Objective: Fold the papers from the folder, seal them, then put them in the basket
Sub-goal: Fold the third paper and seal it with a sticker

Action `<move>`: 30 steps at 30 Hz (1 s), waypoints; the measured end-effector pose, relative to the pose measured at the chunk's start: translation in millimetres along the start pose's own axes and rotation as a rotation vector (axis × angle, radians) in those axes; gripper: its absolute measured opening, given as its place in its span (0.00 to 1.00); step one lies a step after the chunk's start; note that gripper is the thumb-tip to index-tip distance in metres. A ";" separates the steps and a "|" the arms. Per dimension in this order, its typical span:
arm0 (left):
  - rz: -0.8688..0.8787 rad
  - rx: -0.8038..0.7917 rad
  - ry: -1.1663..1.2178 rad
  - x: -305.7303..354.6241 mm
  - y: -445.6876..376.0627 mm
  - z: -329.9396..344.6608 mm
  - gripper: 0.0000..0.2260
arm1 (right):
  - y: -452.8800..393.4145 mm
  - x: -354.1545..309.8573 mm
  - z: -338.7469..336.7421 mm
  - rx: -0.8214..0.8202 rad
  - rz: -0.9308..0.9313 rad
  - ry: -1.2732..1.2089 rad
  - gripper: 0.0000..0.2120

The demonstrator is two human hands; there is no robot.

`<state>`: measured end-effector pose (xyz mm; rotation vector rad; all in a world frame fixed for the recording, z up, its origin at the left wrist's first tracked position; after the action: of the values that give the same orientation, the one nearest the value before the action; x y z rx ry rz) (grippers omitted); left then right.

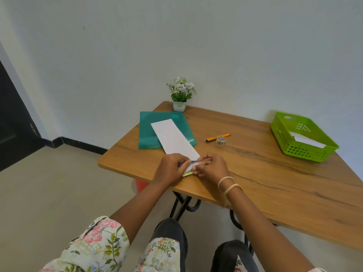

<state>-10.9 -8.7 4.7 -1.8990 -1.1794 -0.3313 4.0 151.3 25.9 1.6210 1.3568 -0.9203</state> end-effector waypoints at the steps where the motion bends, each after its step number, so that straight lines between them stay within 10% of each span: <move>1: 0.002 -0.010 0.002 0.3 0.4 0.3 0.09 | -1.5 1.0 1.8 0.052 -0.020 0.052 0.13; 11: 0.045 -0.055 0.006 1.1 2.0 1.2 0.09 | -13.2 -1.6 11.2 0.278 -0.252 0.544 0.20; 30: 0.102 -0.247 -0.142 -1.0 -2.3 12.5 0.16 | -16.3 19.4 -58.4 0.136 0.328 -0.307 0.04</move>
<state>-15.9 0.8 -2.2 -2.2201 -1.1725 -0.3015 -7.2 213.8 29.9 1.6596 0.8062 -1.0262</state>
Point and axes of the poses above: each hand's wrist, its own y-axis away from the middle knuckle, its own z-axis out of the palm, x = y × z, the point moved 2 cm from there along -y, towards the middle knuckle, and after that the axes turned 3 degrees about y, right-handed, at the moved point
